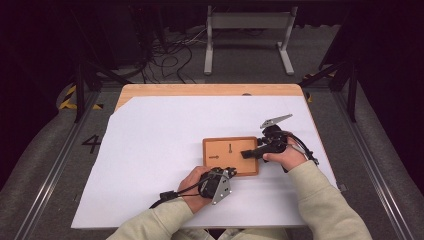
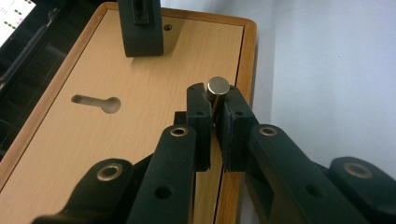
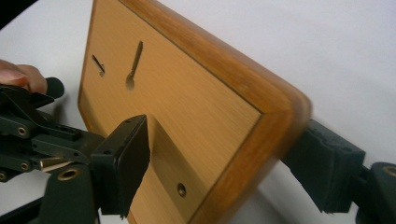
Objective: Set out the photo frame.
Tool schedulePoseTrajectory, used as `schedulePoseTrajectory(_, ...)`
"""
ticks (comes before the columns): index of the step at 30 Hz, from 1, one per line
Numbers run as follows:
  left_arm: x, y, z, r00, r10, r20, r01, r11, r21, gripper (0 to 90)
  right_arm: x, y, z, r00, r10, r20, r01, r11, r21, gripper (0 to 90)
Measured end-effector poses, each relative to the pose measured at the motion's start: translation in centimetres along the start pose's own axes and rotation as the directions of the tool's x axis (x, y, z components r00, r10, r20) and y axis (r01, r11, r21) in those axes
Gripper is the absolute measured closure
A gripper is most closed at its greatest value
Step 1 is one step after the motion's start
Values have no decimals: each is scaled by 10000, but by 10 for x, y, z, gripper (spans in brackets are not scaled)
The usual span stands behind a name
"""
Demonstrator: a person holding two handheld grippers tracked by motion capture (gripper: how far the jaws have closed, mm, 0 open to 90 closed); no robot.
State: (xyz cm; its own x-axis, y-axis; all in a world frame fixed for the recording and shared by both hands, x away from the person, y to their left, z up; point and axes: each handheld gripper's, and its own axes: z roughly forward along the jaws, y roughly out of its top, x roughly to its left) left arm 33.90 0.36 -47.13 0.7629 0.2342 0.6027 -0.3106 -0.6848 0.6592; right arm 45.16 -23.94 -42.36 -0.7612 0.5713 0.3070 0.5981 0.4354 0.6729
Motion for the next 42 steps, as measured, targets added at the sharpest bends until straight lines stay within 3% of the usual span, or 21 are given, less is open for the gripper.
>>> schedulePoseTrajectory(8, 2, 0, 0, 9999, -113, 109, 113, 9999, -12, 837, -1, 1, 7, 9983, 176, -548, -175, 9998, 25, 315)
schedulePoseTrajectory(10, 4, 0, -1, 9991, -283, 312, 282, 9996, 49, 831, -2, 1, 6, 9979, 202, -622, -199, 9998, 56, 328)
schedulePoseTrajectory(13, 8, -1, -4, 9900, -983, 1013, 977, 9952, 113, 764, -2, 1, 3, 9969, 157, -769, -151, 9999, 85, 360)
schedulePoseTrajectory(14, 8, -1, -4, 9900, -983, 1013, 977, 9952, 113, 718, -2, 1, 1, 9967, 153, -803, -146, 9998, 99, 369)
schedulePoseTrajectory(15, 12, -3, -7, 9797, -1283, 1541, 1297, 9916, 13, 718, -2, 1, 1, 9967, 153, -803, -146, 9998, 99, 369)
schedulePoseTrajectory(16, 16, -5, -10, 9736, -1421, 1787, 1461, 9892, -93, 670, -2, 1, 0, 9966, 82, -814, -74, 9999, 99, 378)
schedulePoseTrajectory(18, 22, -8, -19, 9570, -1967, 2131, 2066, 9781, -246, 643, 0, 2, -2, 9969, -65, -779, 73, 9999, 93, 386)
schedulePoseTrajectory(21, 32, -14, -32, 9275, -2797, 2480, 3016, 9519, -546, 609, 2, 2, -4, 9968, -195, -777, 203, 9997, 95, 401)
schedulePoseTrajectory(24, 38, -21, -45, 9017, -3427, 2637, 3679, 9285, -511, 569, 5, 2, -7, 9967, -397, -706, 405, 9991, 102, 413)
schedulePoseTrajectory(26, 42, -26, -54, 8918, -3662, 2658, 3943, 9170, -596, 559, 7, 2, -9, 9962, -595, -638, 605, 9981, 127, 420)
schedulePoseTrajectory(27, 45, -28, -59, 8829, -3863, 2670, 4163, 9069, -643, 548, 8, 2, -10, 9957, -686, -615, 696, 9975, 137, 424)
schedulePoseTrajectory(30, 53, -37, -71, 8682, -4198, 2647, 4545, 8867, -847, 517, 12, 2, -13, 9938, -982, -527, 991, 9950, 145, 437)
schedulePoseTrajectory(31, 55, -40, -75, 8606, -4375, 2607, 4733, 8760, -926, 503, 13, 2, -14, 9929, -1071, -508, 1080, 9940, 153, 440)
schedulePoseTrajectory(32, 58, -44, -78, 8613, -4433, 2482, 4784, 8721, -1025, 489, 15, 2, -15, 9923, -1150, -468, 1158, 9931, 162, 444)
schedulePoseTrajectory(34, 64, -51, -84, 8543, -4660, 2305, 4984, 8602, -1082, 473, 17, 1, -17, 9899, -1358, -408, 1366, 9905, 167, 449)
schedulePoseTrajectory(36, 72, -60, -92, 8455, -4943, 2020, 5230, 8428, -1269, 472, 20, 0, -19, 9862, -1624, -332, 1631, 9865, 178, 455)
schedulePoseTrajectory(39, 78, -67, -100, 8452, -5081, 1661, 5299, 8371, -1358, 471, 24, -1, -21, 9809, -1925, -266, 1931, 9810, 201, 467)
schedulePoseTrajectory(42, 82, -73, -103, 8352, -5310, 1432, 5480, 8254, -1356, 472, 28, -3, -25, 9748, -2222, -205, 2226, 9747, 220, 484)
